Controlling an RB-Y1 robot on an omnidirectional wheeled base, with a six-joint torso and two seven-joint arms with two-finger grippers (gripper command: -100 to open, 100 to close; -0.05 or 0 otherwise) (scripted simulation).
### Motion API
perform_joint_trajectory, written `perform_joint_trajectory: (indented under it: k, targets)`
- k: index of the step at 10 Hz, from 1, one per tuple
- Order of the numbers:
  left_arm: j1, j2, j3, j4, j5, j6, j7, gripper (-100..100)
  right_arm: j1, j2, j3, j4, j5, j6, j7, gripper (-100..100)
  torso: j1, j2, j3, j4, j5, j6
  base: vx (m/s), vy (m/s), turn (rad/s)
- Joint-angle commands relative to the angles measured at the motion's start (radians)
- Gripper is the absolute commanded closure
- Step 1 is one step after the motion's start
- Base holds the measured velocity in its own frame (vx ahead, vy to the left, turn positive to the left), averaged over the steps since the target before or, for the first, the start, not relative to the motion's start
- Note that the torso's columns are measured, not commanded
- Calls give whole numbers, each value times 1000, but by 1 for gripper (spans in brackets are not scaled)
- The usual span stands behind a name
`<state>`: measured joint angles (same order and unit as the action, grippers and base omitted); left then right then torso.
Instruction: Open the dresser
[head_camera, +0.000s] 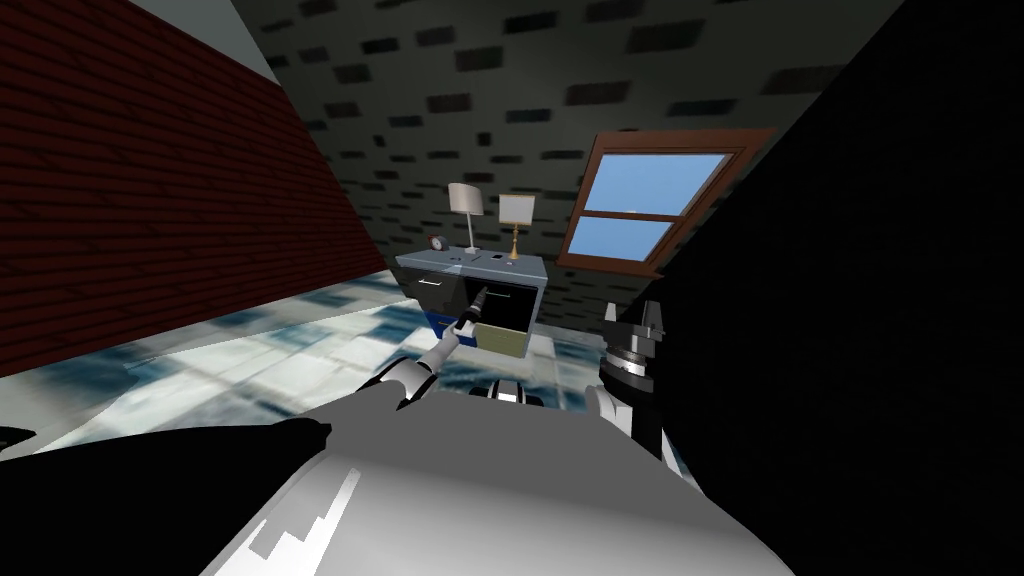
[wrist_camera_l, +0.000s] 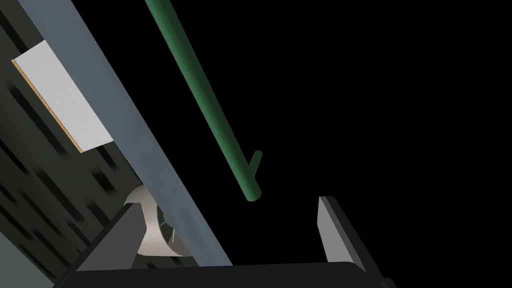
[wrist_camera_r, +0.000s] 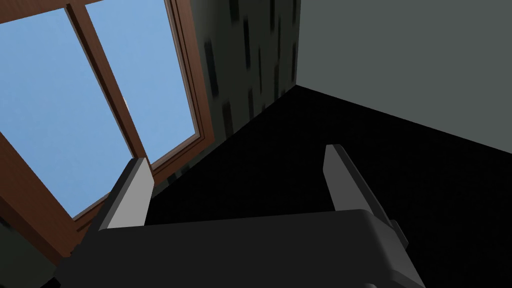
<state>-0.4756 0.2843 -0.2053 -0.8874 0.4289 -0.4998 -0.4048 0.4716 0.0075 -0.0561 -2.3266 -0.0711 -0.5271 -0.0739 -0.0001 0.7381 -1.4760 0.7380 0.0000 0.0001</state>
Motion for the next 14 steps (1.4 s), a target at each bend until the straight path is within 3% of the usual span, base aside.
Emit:
perform_joint_trajectory:
  k: [1, 2, 3, 4, 5, 6, 7, 8, 9, 10, 11, 12, 13, 14]
  targets:
    - [10, 1, -40, -32, 61, 12, -40, -100, 0, 0, 0, 0, 0, 0, 0, 0, 0, 0, 0, 0, 0, 0, 31, 7, 36]
    - [20, 3, -75, -62, 100, 24, -74, -100, 0, 0, 0, 0, 0, 0, 0, 0, 0, 0, 0, 0, 0, 0, 40, 8, 69]
    - [20, 3, -75, -62, 112, 24, -74, -100, 0, 0, 0, 0, 0, 0, 0, 0, 0, 0, 0, 0, 0, 0, 35, 9, 42]
    - [24, 4, -68, -70, 101, 29, -71, -100, 0, 0, 0, 0, 0, 0, 0, 0, 0, 0, 0, 0, 0, 0, 12, 4, 1]
    - [10, 1, -40, -32, 61, 12, -40, 100, 0, 0, 0, 0, 0, 0, 0, 0, 0, 1, 1, 0, 0, 0, -21, -5, -87]
    - [1, -1, -5, -4, 31, 0, -7, 100, 0, 0, 0, 0, 0, 0, 0, 0, -1, 2, 1, 1, 0, 0, -61, -19, -128]
    - [1, -1, -5, -2, 11, 0, -5, 100, 0, 0, 0, 0, 0, 0, 0, 0, -2, 5, 3, 4, -1, 0, -49, -9, -37]
    - [-8, -2, 29, 27, -23, -12, 29, 100, 0, 0, 0, 0, 0, 0, 0, 0, -2, 5, 3, 3, -1, 1, -50, -2, -79]
    - [-8, -2, 29, 27, -39, -12, 29, 100, 0, 0, 0, 0, 0, 0, 0, 0, -2, 4, 3, 3, -1, 1, -41, -5, -45]
    - [-17, -4, 64, 57, -76, -24, 63, 100, 0, 0, 0, 0, 0, 0, 0, 0, -2, 3, 2, 3, -1, 0, -38, -12, -91]
    - [-17, -4, 64, 57, -89, -24, 63, 100, 0, 0, 0, 0, 0, 0, 0, 0, -2, 3, 2, 3, -1, 0, -34, -13, -35]
    - [-26, -5, 99, 87, -127, -36, 97, 100, 0, 0, 0, 0, 0, 0, 0, 0, -2, 3, 2, 3, -1, 0, -41, -16, -68]
    - [-26, -5, 99, 87, -139, -36, 97, 100, 0, 0, 0, 0, 0, 0, 0, 0, -2, 3, 2, 3, -1, 0, -33, -11, -37]
    - [-36, -7, 133, 117, -177, -48, 131, 100, 0, 0, 0, 0, 0, 0, 0, 0, -1, 3, 2, 3, -1, 0, -36, -10, -72]
